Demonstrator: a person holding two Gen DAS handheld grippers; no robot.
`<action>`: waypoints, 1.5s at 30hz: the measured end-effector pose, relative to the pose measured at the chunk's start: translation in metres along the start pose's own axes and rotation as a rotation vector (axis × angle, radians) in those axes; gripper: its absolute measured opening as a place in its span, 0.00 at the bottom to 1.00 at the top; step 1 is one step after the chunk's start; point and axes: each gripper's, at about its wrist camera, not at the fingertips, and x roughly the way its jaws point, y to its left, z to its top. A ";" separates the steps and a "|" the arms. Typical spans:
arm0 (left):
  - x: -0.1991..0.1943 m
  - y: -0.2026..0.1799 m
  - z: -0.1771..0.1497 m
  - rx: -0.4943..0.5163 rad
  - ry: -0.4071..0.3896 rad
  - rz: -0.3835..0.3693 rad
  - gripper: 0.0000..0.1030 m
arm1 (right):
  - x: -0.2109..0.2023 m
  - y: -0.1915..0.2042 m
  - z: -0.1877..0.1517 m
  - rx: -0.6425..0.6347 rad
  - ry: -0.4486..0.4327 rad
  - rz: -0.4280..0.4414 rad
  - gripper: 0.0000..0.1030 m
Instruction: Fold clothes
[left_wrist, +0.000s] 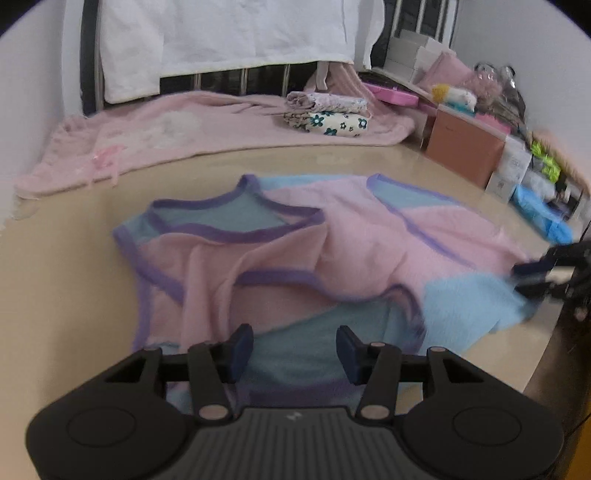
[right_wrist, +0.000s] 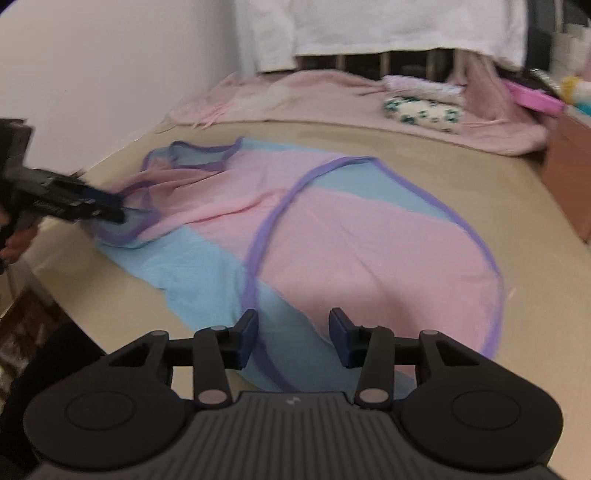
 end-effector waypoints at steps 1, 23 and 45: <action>-0.003 0.000 -0.004 0.021 -0.001 0.031 0.46 | 0.000 0.002 0.000 -0.003 -0.007 -0.001 0.42; -0.020 -0.036 0.002 -0.267 -0.041 -0.158 0.03 | -0.002 0.046 -0.006 -0.073 -0.196 0.044 0.00; -0.063 0.035 -0.031 -0.333 -0.143 0.231 0.54 | -0.008 0.027 -0.026 0.049 -0.124 -0.155 0.35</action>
